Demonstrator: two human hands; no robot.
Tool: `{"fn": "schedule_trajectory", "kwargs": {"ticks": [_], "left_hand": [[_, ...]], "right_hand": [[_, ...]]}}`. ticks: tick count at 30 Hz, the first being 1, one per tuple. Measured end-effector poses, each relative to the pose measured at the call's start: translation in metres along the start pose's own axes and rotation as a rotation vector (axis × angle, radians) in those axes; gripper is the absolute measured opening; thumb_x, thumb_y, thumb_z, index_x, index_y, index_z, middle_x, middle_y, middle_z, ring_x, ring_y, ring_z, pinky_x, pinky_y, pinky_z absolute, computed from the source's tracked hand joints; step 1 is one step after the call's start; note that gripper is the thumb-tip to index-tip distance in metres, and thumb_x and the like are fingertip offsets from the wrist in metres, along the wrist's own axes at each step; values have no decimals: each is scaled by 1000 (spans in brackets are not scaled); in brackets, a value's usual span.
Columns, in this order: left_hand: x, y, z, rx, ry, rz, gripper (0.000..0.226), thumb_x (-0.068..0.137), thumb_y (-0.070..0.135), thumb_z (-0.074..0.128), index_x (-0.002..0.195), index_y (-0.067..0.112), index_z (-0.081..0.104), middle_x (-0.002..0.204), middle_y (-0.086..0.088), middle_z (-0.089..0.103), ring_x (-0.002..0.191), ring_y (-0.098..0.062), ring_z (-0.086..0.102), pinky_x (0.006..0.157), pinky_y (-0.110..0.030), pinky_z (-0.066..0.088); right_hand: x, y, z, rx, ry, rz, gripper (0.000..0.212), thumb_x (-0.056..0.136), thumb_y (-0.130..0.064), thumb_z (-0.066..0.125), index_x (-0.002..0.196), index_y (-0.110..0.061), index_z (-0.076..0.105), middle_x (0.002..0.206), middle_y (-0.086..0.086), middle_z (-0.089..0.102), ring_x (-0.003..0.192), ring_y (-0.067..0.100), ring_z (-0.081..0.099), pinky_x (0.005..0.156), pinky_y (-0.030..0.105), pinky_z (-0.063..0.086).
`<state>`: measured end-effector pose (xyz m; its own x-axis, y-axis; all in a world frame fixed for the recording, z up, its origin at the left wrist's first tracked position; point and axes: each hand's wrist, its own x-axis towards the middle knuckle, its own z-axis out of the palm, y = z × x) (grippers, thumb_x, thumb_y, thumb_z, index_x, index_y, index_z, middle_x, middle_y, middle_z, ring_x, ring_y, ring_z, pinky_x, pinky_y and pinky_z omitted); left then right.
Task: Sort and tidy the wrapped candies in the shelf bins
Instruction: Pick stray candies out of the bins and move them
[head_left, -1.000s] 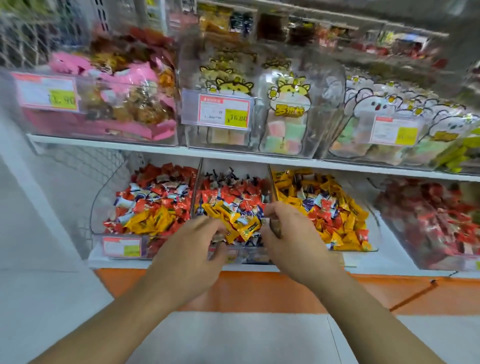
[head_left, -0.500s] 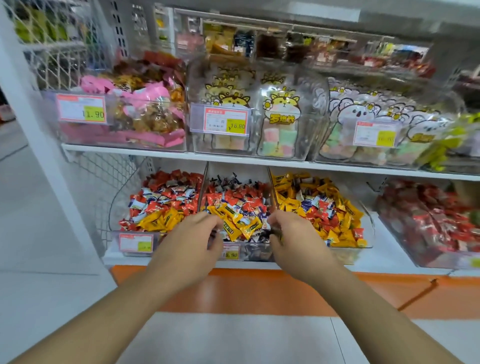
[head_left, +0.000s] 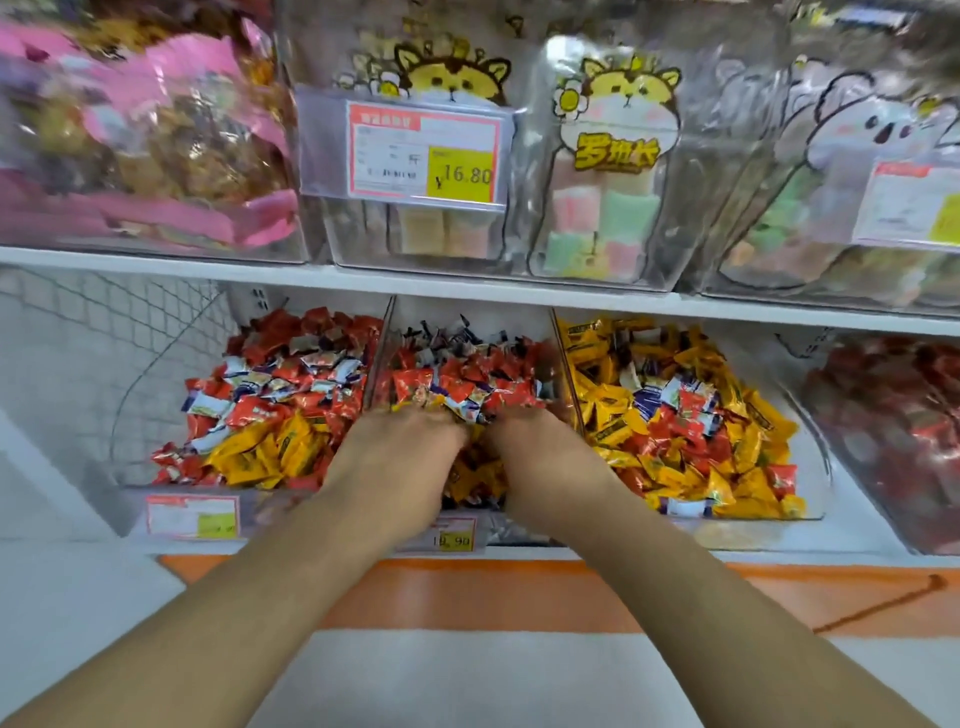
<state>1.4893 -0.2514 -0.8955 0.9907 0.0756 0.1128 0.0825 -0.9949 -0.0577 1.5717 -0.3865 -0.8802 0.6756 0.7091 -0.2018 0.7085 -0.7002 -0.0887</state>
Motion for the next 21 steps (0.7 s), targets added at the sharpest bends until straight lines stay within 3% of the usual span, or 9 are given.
{"fn": "schedule_trajectory", "kwargs": {"ticks": [2, 6, 9, 11, 14, 18, 21], "left_hand": [[1, -1, 3, 10, -13, 2, 39, 84, 9, 70, 116, 30, 66, 114, 9, 58, 113, -19, 54, 89, -37, 48], [-2, -2, 6, 13, 0, -10, 37, 82, 11, 74, 115, 28, 70, 112, 6, 51, 109, -19, 47, 90, -34, 43], [-9, -5, 5, -73, 91, -30, 36, 86, 17, 75, 119, 27, 68, 115, 7, 57, 109, -16, 49, 93, -31, 46], [-16, -6, 1, -220, 152, -99, 26, 91, 26, 74, 115, 28, 67, 109, 10, 62, 105, -14, 53, 86, -28, 47], [-22, 0, -9, -542, 236, -236, 13, 91, 37, 75, 99, 36, 65, 91, 19, 62, 85, -4, 60, 70, -25, 51], [-25, 15, -26, -862, 270, -324, 13, 89, 40, 78, 95, 37, 67, 90, 19, 66, 81, 1, 62, 66, -16, 50], [-22, 25, -29, -1000, 237, -354, 15, 87, 37, 80, 94, 38, 67, 92, 15, 68, 80, -4, 67, 68, -24, 57]], "right_hand": [[0, 3, 5, -10, 30, -11, 30, 80, 8, 64, 105, -9, 66, 116, 8, 55, 98, 28, 61, 76, 35, 56], [-6, 7, 10, 22, 148, -68, 30, 76, 8, 64, 99, -10, 67, 107, 5, 53, 85, 24, 53, 64, 33, 47], [-15, 14, 10, 62, 290, -67, 26, 82, -1, 69, 103, -16, 67, 105, 0, 61, 95, 26, 61, 67, 35, 55], [-25, 19, 6, 231, 409, -20, 18, 90, -14, 74, 102, -24, 65, 101, -5, 66, 90, 19, 63, 70, 35, 57], [-40, 24, -6, 595, 494, 24, 20, 90, -23, 79, 88, -27, 60, 84, -13, 63, 77, 5, 58, 65, 20, 51], [-52, 22, -15, 880, 516, 29, 22, 86, -26, 84, 85, -23, 62, 81, -4, 61, 72, 8, 53, 66, 22, 52], [-54, 28, -16, 946, 504, 54, 26, 83, -27, 87, 87, -19, 63, 82, 4, 64, 71, 16, 57, 64, 25, 55]]}}
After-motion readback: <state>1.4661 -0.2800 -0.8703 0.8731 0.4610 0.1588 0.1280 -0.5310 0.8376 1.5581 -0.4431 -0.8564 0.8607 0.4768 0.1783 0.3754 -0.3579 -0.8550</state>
